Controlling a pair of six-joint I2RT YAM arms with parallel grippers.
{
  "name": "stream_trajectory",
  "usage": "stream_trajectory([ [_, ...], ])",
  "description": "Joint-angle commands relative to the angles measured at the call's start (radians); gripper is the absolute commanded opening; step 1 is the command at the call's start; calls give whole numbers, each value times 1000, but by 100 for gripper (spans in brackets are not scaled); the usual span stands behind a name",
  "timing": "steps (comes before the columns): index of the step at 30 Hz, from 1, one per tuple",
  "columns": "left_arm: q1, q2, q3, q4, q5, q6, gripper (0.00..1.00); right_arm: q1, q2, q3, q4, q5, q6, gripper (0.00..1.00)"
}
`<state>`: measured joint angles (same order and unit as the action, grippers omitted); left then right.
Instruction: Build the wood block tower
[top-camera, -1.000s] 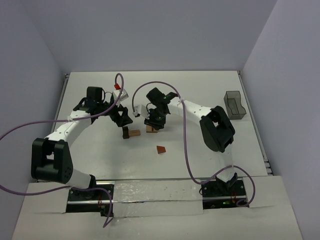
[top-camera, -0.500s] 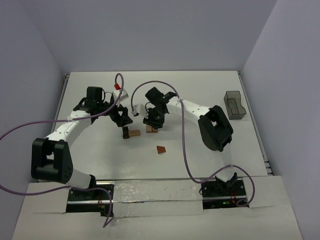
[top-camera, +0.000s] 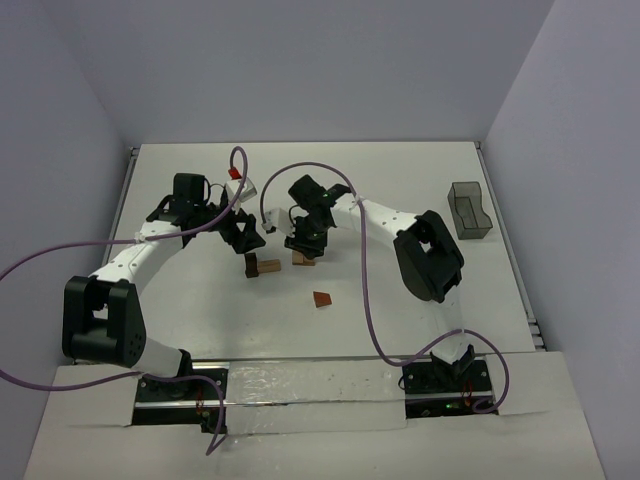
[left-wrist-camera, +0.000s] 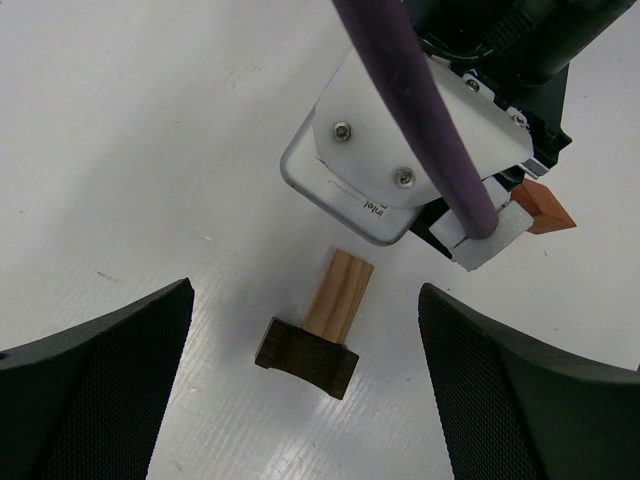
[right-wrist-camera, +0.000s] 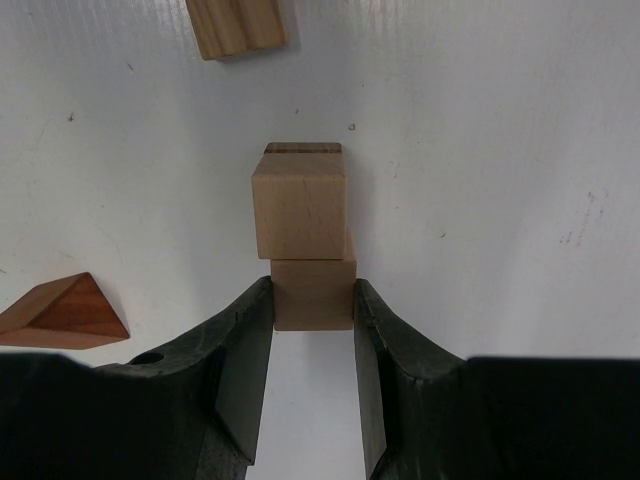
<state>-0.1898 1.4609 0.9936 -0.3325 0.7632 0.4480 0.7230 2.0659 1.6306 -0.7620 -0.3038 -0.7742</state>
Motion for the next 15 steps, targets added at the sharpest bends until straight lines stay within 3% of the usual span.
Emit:
stream_trajectory([
  [1, 3, 1, 34, 18, 7, 1, 99, 15, 7, 37, -2, 0, 4, 23],
  [15, 3, 1, 33, 21, 1, 1, 99, 19, -9, 15, -11, 11, -4, 22],
])
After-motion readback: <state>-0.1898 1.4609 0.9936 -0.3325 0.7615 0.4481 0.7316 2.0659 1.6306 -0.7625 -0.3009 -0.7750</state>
